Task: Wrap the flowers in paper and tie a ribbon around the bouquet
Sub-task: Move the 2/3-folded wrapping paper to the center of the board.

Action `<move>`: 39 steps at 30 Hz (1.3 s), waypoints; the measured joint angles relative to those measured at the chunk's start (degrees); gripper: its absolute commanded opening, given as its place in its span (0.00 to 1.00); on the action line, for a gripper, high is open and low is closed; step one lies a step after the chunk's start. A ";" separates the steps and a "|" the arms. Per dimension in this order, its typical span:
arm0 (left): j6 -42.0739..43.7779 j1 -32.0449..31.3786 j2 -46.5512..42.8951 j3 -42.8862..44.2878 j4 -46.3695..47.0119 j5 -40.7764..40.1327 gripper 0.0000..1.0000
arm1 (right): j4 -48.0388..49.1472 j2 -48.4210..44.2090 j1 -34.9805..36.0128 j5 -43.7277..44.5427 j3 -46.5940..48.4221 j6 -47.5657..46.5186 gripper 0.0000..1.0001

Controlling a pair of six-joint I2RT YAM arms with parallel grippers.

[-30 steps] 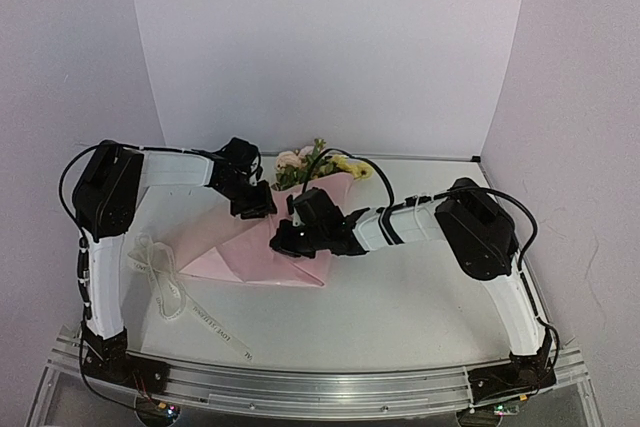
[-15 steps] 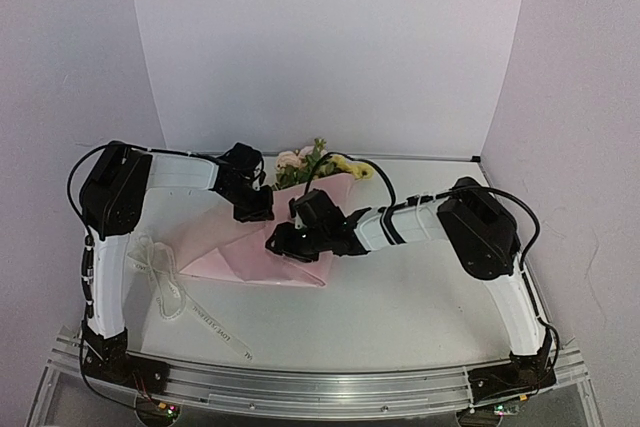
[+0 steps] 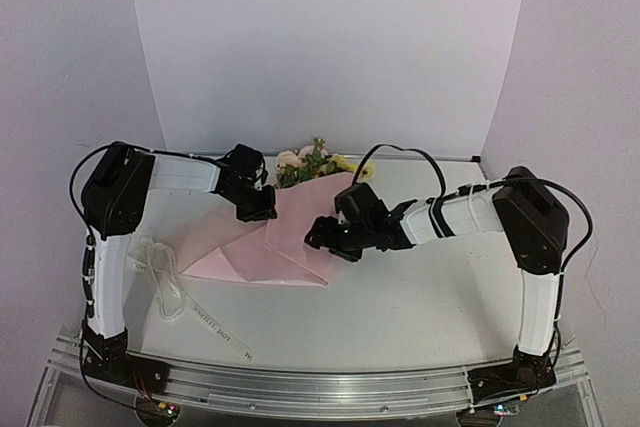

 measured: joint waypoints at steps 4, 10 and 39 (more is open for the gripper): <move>0.00 -0.02 1.01 -0.32 1.01 0.09 0.00 | -1.24 -0.03 -1.03 1.11 -2.45 0.95 0.68; -0.33 -0.02 2.03 -1.80 3.29 0.64 0.00 | -2.80 -0.03 -1.17 1.99 -3.09 2.36 0.60; -3.62 -6.59 2.57 -4.30 11.20 0.98 0.00 | 1.14 -5.69 -1.57 6.37 -16.15 8.03 0.00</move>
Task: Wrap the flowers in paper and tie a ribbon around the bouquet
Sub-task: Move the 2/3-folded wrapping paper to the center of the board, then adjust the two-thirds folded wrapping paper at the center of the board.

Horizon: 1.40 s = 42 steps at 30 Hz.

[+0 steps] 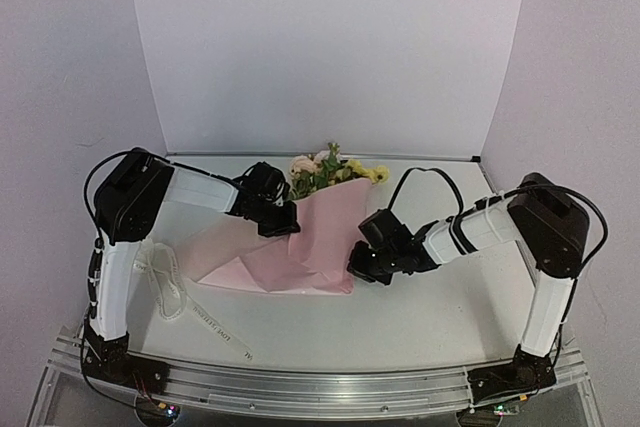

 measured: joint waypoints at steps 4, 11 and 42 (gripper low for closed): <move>-1.88 -2.37 0.00 -0.62 1.56 0.05 0.00 | 1.04 -3.87 0.00 1.35 -5.37 0.81 0.00; -5.24 -6.75 0.00 -1.17 2.98 0.52 0.00 | 1.25 -12.18 0.00 3.48 -15.35 1.82 0.00; -9.34 -10.16 -0.96 -5.44 8.97 2.05 0.00 | -22.16 -22.83 2.48 5.21 -0.57 -5.15 0.26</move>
